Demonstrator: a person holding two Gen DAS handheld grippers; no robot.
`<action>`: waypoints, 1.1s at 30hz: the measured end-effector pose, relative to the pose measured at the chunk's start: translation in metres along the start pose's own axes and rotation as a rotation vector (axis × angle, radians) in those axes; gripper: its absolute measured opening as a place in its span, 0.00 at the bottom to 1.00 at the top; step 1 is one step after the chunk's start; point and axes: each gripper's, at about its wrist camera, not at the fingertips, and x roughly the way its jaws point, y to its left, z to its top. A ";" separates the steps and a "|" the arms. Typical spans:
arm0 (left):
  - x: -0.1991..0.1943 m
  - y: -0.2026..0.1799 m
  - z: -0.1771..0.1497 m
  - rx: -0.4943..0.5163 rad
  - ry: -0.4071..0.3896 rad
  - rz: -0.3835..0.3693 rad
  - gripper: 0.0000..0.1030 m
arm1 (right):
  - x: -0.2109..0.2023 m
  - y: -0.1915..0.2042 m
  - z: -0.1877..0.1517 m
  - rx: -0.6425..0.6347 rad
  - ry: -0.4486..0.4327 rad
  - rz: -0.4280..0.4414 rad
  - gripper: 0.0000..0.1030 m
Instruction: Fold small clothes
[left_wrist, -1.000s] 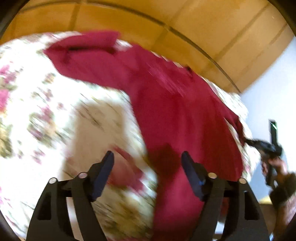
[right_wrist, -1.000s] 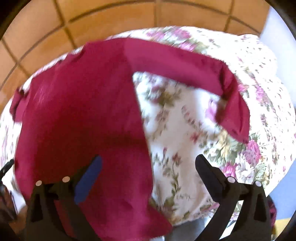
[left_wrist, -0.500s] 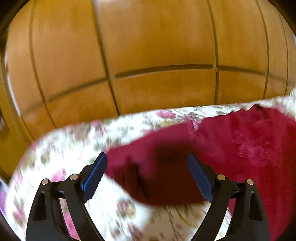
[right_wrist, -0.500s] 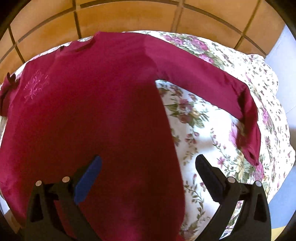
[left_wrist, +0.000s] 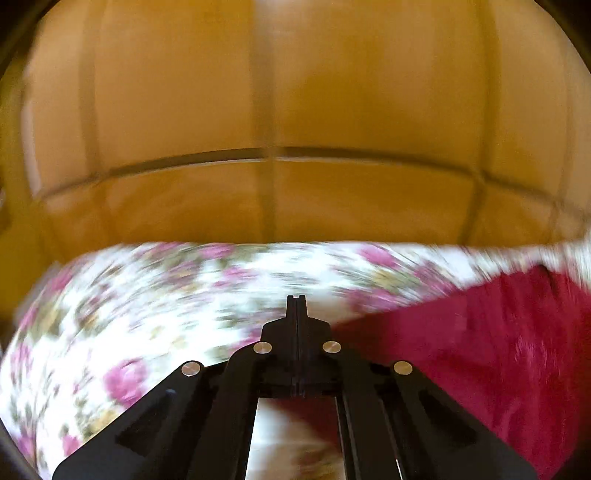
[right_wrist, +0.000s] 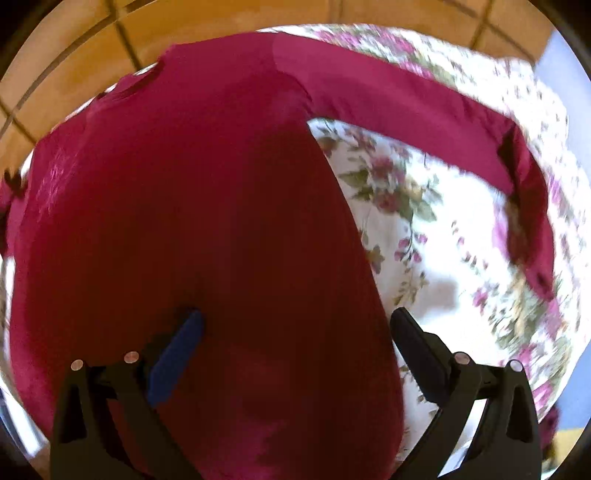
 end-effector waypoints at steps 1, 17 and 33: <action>-0.004 0.017 -0.001 -0.038 -0.008 0.028 0.00 | 0.001 -0.003 0.001 0.026 0.004 0.014 0.98; 0.018 -0.088 -0.014 0.137 0.034 -0.157 0.80 | 0.006 0.001 0.002 0.055 -0.003 -0.003 0.98; -0.004 -0.011 0.007 -0.061 0.025 -0.214 0.09 | 0.010 0.000 0.009 0.039 0.018 -0.004 0.98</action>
